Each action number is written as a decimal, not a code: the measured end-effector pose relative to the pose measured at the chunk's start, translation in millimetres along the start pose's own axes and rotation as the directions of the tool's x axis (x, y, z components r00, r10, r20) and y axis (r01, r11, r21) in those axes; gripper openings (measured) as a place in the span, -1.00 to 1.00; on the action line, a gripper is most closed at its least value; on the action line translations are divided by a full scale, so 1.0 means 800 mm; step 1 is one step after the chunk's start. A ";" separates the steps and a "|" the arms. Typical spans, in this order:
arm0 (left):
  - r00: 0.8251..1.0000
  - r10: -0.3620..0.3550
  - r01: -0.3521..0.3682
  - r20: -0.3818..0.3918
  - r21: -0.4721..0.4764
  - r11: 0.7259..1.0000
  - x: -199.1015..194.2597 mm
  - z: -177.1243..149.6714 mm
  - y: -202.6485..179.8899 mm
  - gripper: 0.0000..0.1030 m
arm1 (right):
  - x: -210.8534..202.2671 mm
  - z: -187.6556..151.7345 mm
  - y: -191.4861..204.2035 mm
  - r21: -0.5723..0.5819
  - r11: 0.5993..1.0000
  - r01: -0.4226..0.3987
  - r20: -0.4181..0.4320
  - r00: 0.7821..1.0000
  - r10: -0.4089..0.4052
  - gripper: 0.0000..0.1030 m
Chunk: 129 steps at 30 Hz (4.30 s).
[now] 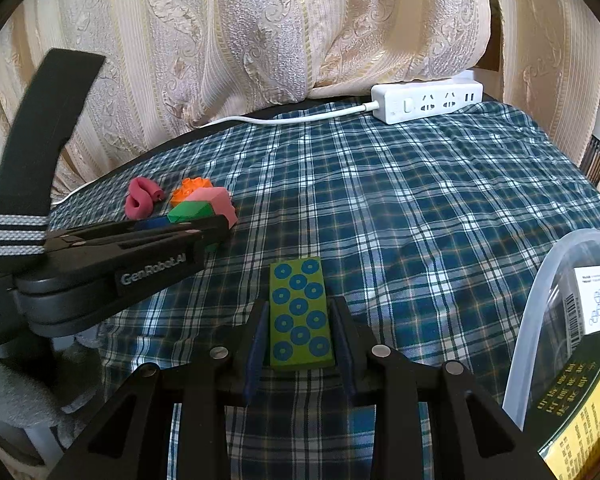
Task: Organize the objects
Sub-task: 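Grasp the green dotted block with the right gripper while the left grasps the pink-green block, then lift and carry both blocks over the clear bowl with both grippers, then lower the dotted block into the bowl and open the right gripper while the left lowers its block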
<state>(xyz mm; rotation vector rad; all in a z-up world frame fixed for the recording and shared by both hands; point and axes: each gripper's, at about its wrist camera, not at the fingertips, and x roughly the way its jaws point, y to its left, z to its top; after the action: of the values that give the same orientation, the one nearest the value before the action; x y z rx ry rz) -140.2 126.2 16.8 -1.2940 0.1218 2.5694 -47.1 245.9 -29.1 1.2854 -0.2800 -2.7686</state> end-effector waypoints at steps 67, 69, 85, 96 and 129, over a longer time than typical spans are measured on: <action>0.985 0.038 -0.044 0.166 0.036 0.998 -0.114 -0.021 -0.027 -0.36 | -0.083 -0.018 -0.017 0.078 0.997 -0.017 0.184 0.983 0.002 -0.38; 0.985 0.031 -0.040 0.170 0.047 0.998 -0.116 -0.022 -0.033 -0.37 | -0.091 -0.021 -0.022 0.091 0.996 -0.013 0.190 0.982 -0.005 -0.38; 0.985 -0.020 -0.002 0.172 0.127 0.992 -0.126 -0.038 -0.071 -0.37 | -0.164 -0.053 -0.071 0.173 0.984 0.049 0.256 0.962 -0.093 -0.38; 0.987 -0.061 0.036 0.151 0.165 0.986 -0.127 -0.044 -0.099 -0.37 | -0.214 -0.083 -0.155 0.310 0.940 0.142 0.267 0.936 -0.230 -0.38; 0.983 -0.152 0.112 0.106 0.316 0.942 -0.137 -0.045 -0.223 -0.37 | -0.227 -0.115 -0.250 0.402 0.906 0.135 0.266 0.929 -0.256 -0.18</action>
<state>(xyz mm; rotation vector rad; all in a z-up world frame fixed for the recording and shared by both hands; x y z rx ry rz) -2.4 269.6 90.3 -0.9835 0.3824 2.3925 141.7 456.0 9.5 0.9650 -0.7818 -3.2104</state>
